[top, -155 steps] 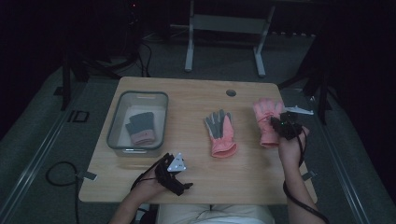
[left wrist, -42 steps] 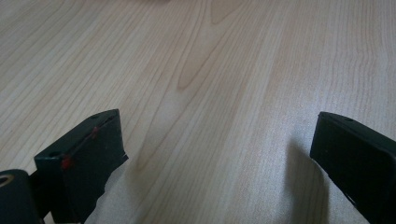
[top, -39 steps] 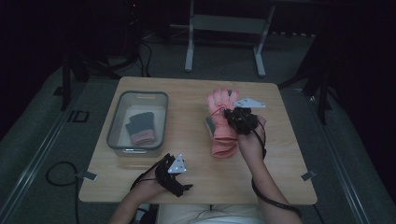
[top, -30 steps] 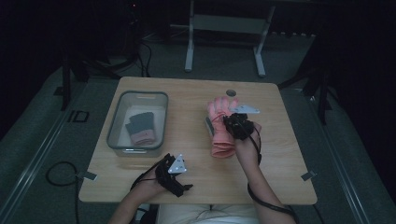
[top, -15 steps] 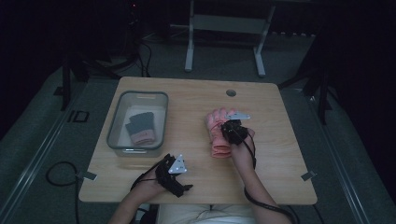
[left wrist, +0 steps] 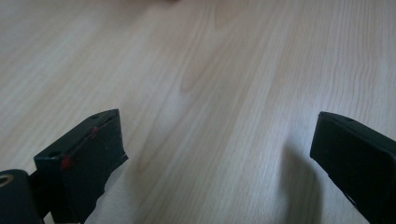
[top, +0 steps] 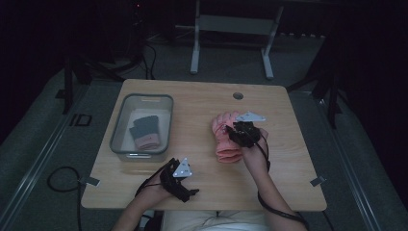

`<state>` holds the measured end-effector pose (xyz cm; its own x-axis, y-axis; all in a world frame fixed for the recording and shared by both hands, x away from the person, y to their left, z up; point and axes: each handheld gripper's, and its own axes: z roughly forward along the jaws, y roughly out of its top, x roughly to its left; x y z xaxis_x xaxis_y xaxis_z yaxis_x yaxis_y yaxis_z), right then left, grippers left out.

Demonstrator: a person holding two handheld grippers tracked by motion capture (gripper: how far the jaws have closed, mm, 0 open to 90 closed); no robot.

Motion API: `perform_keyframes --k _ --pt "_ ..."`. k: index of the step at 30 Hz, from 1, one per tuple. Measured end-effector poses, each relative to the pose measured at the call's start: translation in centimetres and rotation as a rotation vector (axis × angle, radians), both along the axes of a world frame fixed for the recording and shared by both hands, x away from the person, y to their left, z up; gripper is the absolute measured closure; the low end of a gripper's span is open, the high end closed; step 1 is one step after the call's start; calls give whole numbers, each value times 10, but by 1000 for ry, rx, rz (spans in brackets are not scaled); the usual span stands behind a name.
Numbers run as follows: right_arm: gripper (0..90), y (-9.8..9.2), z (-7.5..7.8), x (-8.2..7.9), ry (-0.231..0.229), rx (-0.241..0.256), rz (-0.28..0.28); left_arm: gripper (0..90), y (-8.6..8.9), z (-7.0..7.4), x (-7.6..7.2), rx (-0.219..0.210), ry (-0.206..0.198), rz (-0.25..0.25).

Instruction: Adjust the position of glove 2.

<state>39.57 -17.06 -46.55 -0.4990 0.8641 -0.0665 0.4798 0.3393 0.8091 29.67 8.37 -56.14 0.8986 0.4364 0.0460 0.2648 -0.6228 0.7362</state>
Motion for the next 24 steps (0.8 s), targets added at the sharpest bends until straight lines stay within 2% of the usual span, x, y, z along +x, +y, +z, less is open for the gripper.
perform_keyframes --k 4,6,9,11,13,14,15,17,19,21,23,24 --pt "634 -11 13 -1 -21 13 35 25 2 8 0 -75 20 -5" --pt "626 -21 19 0 -41 1 77 25 0 11 1 -75 1 8" --pt "630 -27 22 2 -34 -7 109 25 -5 17 5 -66 -5 36" --pt "640 -31 24 4 -37 -16 137 25 -8 24 11 -74 16 52" --pt "656 -35 26 8 -27 -2 148 25 -12 31 17 -104 60 75" --pt "705 -36 26 9 -25 1 149 25 -15 36 19 -106 67 78" --pt "741 -38 26 13 -4 20 146 26 -18 41 22 -100 62 82" --pt "757 -38 25 14 -6 21 147 36 -26 53 27 -72 28 112" --pt "761 -36 24 17 -4 21 153 45 -33 66 33 -76 11 130" --pt "745 -31 23 22 -5 11 149 120 -42 81 42 -84 -18 150" --pt "739 -30 22 24 -8 9 143 137 -48 92 52 -92 -46 176" --pt "708 -29 21 27 2 20 141 193 -50 96 57 -94 -49 191"
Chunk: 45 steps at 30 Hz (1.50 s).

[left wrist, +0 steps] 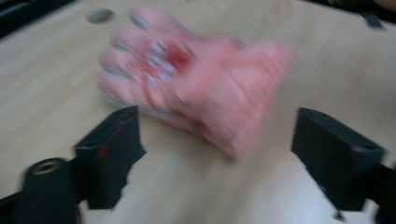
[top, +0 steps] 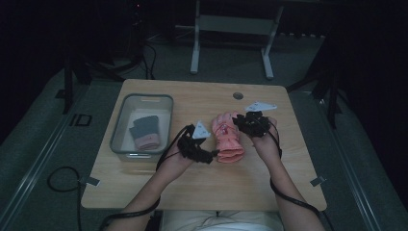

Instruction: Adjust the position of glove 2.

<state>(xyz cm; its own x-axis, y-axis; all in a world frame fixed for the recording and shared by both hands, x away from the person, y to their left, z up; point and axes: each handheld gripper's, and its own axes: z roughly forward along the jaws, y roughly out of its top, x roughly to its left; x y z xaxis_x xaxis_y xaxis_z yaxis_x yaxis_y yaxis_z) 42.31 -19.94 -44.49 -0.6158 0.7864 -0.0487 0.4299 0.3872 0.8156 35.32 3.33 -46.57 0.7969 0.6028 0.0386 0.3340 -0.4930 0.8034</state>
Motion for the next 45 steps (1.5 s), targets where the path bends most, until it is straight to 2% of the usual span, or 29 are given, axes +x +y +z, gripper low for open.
perform_keyframes --k 1,2,3,6,8,9,10,12,14,15,16,17,18,19,21,24,25,26,27,29,30,33,34,35,40,42,45 --pt "708 0 0 0 0 0 0 193 -3 3 6 -1 -5 32" --pt "667 2 -2 2 7 5 -2 287 -6 8 20 -21 -4 72" --pt "667 2 -2 2 7 5 -2 313 -6 8 20 -21 -4 72" --pt "643 4 -8 4 22 17 -10 327 -9 7 42 -53 22 136" --pt "616 7 -13 6 33 14 -12 327 -12 3 54 -62 55 172" --pt "578 9 -18 8 59 27 -21 326 -13 0 58 -65 73 184" --pt "578 9 -18 8 59 27 -21 326 -15 -4 63 -60 90 195" --pt "546 9 -27 10 89 12 -35 316 -18 -13 71 -46 144 202" --pt "502 6 -37 12 124 -6 -50 263 -21 -23 78 -26 203 203" --pt "484 3 -42 14 154 -15 -57 229 -23 -29 81 -23 242 202" --pt "438 -2 -53 19 210 -50 -61 160 -25 -34 84 -15 274 208" --pt "438 -2 -53 19 210 -50 -61 160 -26 -39 87 -22 303 218" --pt "439 -5 -58 21 231 -55 -54 159 -26 -43 90 -41 329 228" --pt "439 -9 -63 24 261 -38 -51 159 -26 -45 93 -62 345 239" --pt "443 -18 -70 29 322 27 -45 164 -27 -51 99 -102 398 249" --pt "484 -25 -76 33 379 89 -30 219 -32 -62 105 -102 447 276" --pt "500 -24 -77 32 368 84 -23 252 -33 -65 107 -116 465 270" --pt "527 -21 -78 30 354 74 -26 345 -33 -67 108 -135 488 259" --pt "527 -21 -78 30 354 74 -26 345 -35 -70 110 -154 505 254" --pt "547 -20 -78 29 353 70 -36 425 -35 -75 113 -192 540 229" --pt "563 -20 -79 29 350 71 -38 473 -36 -76 114 -200 549 222" --pt "598 -19 -79 27 341 73 -42 638 -38 -74 112 -190 531 206" --pt "615 -18 -79 26 328 71 -40 638 -42 -69 110 -157 495 196" --pt "640 -18 -79 23 309 80 -43 721 -42 -68 109 -148 488 192" --pt "667 -20 -77 19 310 106 -54 775 -43 -61 106 -140 481 170" --pt "687 -19 -72 17 310 113 -58 789 -44 -57 105 -125 471 159" --pt "689 -18 -66 14 293 120 -51 792 -40 -48 103 -137 457 155"
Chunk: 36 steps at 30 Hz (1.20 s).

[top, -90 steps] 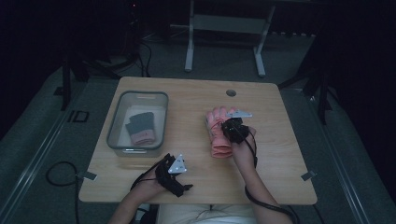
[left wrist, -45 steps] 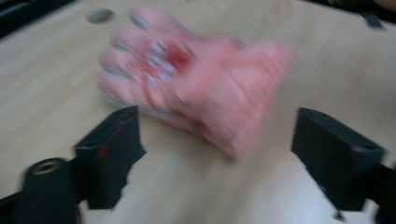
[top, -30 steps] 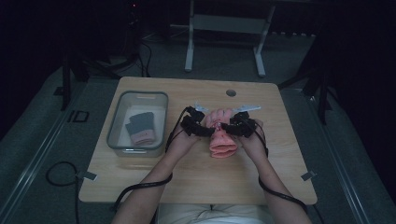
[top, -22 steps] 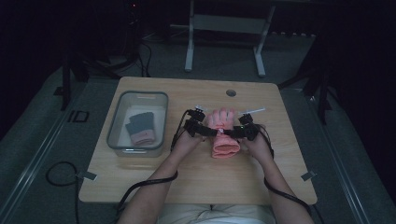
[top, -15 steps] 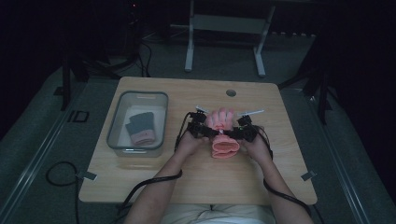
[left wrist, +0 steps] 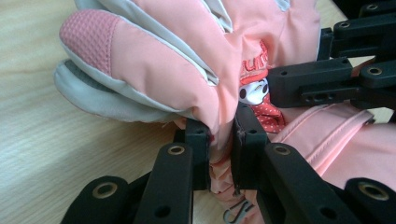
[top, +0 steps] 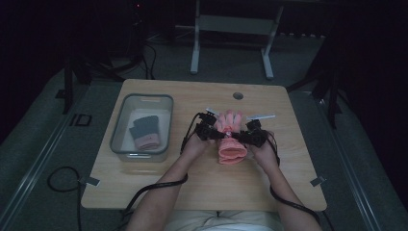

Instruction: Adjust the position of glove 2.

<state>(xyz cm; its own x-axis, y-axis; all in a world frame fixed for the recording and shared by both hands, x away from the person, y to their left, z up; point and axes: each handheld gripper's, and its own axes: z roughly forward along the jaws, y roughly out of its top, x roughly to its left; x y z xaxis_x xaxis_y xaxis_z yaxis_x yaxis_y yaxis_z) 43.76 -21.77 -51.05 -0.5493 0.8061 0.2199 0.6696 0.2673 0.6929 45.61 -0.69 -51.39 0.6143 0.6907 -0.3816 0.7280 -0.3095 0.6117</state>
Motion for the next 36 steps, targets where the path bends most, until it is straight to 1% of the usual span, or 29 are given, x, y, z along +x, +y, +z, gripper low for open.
perform_keyframes --k 2,4,6,7,8,11,12,13,14,15,16,17,18,19,20,26,28,29,30,33,36 --pt "688 1 5 -2 -14 16 -1 793 3 6 -2 -2 -11 6" --pt "689 3 10 -3 -29 21 1 793 6 13 -4 -1 -24 11" --pt "688 6 15 -4 -35 28 2 792 10 19 -6 -2 -30 18" --pt "688 10 21 -5 -44 34 4 792 12 22 -7 -4 -32 24" --pt "688 10 21 -5 -44 34 4 792 14 25 -8 3 -42 25" --pt "689 17 30 -7 -63 34 10 792 20 35 -12 4 -58 36" --pt "689 17 30 -7 -63 34 10 792 20 35 -12 4 -58 36" --pt "688 24 39 -8 -79 42 24 791 29 46 -15 13 -72 39" --pt "688 24 39 -8 -79 42 24 791 29 46 -15 13 -72 39" --pt "688 30 45 -9 -94 48 36 791 34 53 -16 19 -83 42" --pt "688 32 47 -9 -95 51 36 791 37 56 -17 22 -86 47" --pt "688 32 47 -9 -95 51 36 791 37 56 -17 22 -86 47" --pt "688 39 53 -10 -104 49 45 791 44 61 -18 27 -91 46" --pt "687 42 55 -10 -107 50 50 791 44 61 -18 27 -91 46" --pt "688 45 57 -10 -104 55 52 791 51 66 -20 30 -96 54" --pt "688 64 71 -9 -121 60 75 790 71 81 -24 30 -110 73" --pt "688 71 75 -8 -125 63 84 790 78 85 -25 29 -115 81" --pt "688 71 75 -8 -125 63 84 790 78 85 -25 29 -115 81" --pt "688 78 79 -8 -133 60 95 789 85 89 -26 26 -116 92" --pt "687 89 85 -7 -146 56 108 789 97 94 -27 23 -117 111" --pt "687 101 90 -6 -152 65 118 789 109 101 -29 28 -126 130"
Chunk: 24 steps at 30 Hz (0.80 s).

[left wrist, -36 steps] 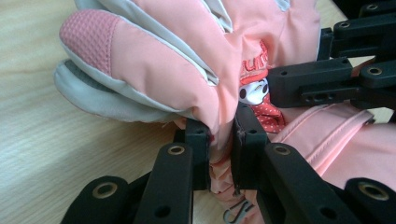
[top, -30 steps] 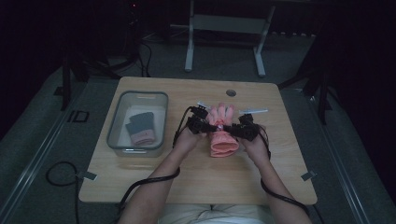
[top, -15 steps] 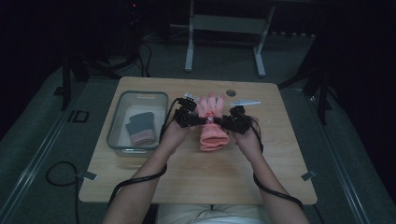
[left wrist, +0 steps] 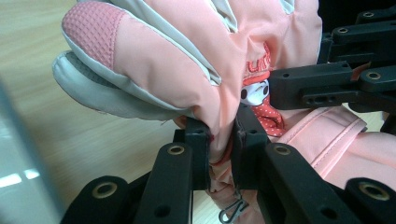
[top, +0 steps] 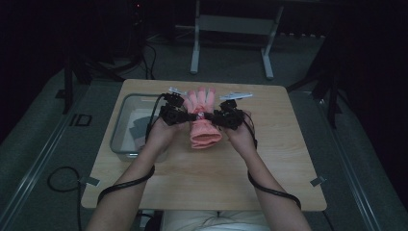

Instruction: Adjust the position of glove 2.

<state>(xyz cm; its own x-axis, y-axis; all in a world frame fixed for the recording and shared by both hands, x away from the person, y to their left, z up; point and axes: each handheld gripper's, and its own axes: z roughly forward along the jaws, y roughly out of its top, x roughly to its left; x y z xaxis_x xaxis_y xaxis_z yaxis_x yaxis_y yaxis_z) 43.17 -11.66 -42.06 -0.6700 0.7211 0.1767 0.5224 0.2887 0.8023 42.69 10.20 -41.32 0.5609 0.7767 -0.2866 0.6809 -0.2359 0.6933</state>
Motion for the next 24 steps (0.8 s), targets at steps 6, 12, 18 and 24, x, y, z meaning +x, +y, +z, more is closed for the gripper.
perform_keyframes --k 6,12,18,24 --pt "687 21 6 1 -8 10 24 789 17 6 -3 3 -2 19" --pt "685 57 13 6 -5 29 64 788 57 18 -9 17 -3 86" --pt "684 91 17 10 0 50 114 789 90 27 -15 48 3 130" --pt "684 127 19 12 -3 46 153 789 122 29 -21 51 13 180"
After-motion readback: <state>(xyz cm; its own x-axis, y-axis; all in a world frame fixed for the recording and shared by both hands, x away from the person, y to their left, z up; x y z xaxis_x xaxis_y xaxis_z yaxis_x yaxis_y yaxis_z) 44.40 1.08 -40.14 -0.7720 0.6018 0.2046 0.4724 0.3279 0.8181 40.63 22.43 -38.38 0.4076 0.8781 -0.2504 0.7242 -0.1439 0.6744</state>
